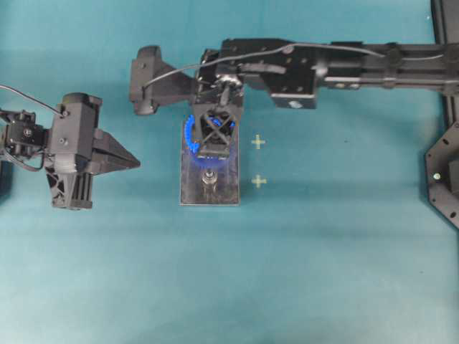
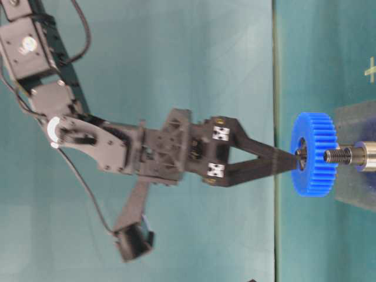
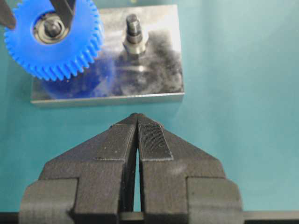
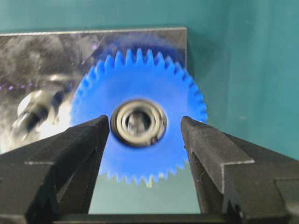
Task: Fit the large gear onto the shaft.
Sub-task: 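Push the blue gear down onto the upper shaft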
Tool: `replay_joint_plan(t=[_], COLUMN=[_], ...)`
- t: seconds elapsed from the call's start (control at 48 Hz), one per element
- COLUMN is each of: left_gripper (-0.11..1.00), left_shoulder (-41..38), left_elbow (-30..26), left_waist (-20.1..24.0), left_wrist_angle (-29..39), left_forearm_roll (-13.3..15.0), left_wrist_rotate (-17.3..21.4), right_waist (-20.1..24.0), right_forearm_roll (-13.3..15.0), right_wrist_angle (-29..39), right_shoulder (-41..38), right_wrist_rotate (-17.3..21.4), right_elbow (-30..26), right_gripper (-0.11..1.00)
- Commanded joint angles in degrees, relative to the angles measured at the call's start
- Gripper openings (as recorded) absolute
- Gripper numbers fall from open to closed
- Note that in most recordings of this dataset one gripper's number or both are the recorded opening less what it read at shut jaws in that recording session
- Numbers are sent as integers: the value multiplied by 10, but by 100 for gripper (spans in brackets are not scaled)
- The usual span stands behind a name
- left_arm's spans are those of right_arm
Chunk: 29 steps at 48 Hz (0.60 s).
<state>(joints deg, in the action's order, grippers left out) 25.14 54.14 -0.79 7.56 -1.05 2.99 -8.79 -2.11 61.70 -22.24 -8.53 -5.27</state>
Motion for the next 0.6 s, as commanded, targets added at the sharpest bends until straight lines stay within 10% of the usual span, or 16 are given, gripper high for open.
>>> replay_joint_plan(t=[0.0, 0.583], left_gripper=[0, 0], left_shoulder=[2, 1], left_elbow=[-15, -14], left_waist=[-1, -1], left_wrist_angle=[-10, -11], left_forearm_roll=[-2, -2], left_wrist_rotate=[-1, -1], right_waist=[5, 2], right_forearm_roll=[-1, 0], right_wrist_angle=[-2, 16], right_shoulder=[7, 23], right_wrist_rotate=[2, 4], right_elbow=[-14, -39], right_gripper=[70, 70])
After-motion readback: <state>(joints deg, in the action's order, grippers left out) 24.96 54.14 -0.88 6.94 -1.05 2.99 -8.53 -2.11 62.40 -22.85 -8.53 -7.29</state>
